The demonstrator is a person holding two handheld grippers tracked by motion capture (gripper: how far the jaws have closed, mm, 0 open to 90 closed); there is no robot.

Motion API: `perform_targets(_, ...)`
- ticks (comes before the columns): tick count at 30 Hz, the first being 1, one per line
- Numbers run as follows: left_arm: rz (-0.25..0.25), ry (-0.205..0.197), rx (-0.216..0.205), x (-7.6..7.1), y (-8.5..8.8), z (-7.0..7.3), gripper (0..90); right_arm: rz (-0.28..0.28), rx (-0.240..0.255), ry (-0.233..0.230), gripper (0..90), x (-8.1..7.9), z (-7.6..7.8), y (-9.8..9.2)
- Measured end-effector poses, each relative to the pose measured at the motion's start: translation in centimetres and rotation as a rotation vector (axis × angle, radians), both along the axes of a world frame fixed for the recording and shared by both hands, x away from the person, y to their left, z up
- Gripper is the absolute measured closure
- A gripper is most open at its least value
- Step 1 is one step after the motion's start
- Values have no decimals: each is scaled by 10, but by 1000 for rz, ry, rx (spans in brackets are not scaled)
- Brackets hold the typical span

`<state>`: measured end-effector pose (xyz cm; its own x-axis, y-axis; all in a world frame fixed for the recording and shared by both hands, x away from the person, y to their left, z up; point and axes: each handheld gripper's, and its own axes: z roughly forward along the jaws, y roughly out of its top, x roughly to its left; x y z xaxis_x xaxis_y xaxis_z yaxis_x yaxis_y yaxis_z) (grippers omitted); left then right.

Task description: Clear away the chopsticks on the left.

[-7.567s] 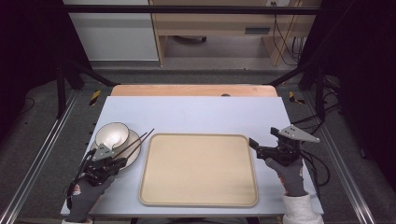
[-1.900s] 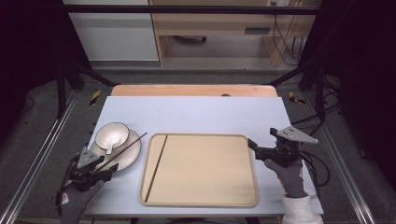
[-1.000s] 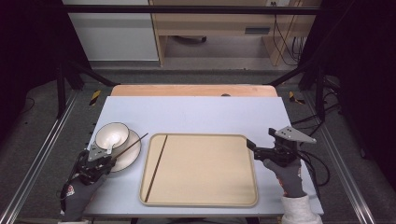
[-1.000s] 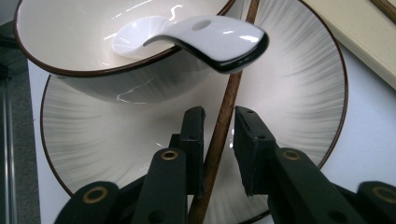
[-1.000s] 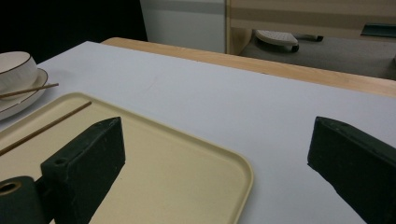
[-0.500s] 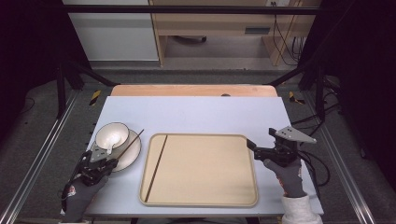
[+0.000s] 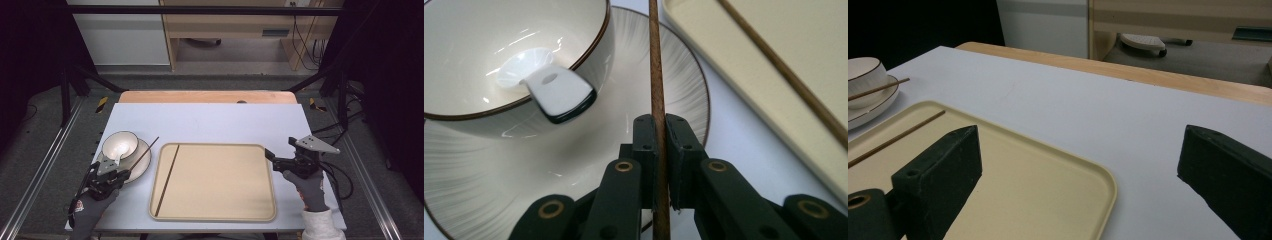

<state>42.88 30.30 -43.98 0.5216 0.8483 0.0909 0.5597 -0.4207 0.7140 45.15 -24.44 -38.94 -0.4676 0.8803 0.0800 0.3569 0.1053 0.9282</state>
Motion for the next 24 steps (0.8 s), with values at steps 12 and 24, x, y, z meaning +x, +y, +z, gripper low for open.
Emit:
perform_targets(12, 18, -41, -71, -8, -20, 8, 839, 0, 0, -3, 41, 0, 0, 0)
perform_targets(24, 32, -58, -128, -15, -59, 9, 840, -5, 4, -7, 41, -1, 1, -1)
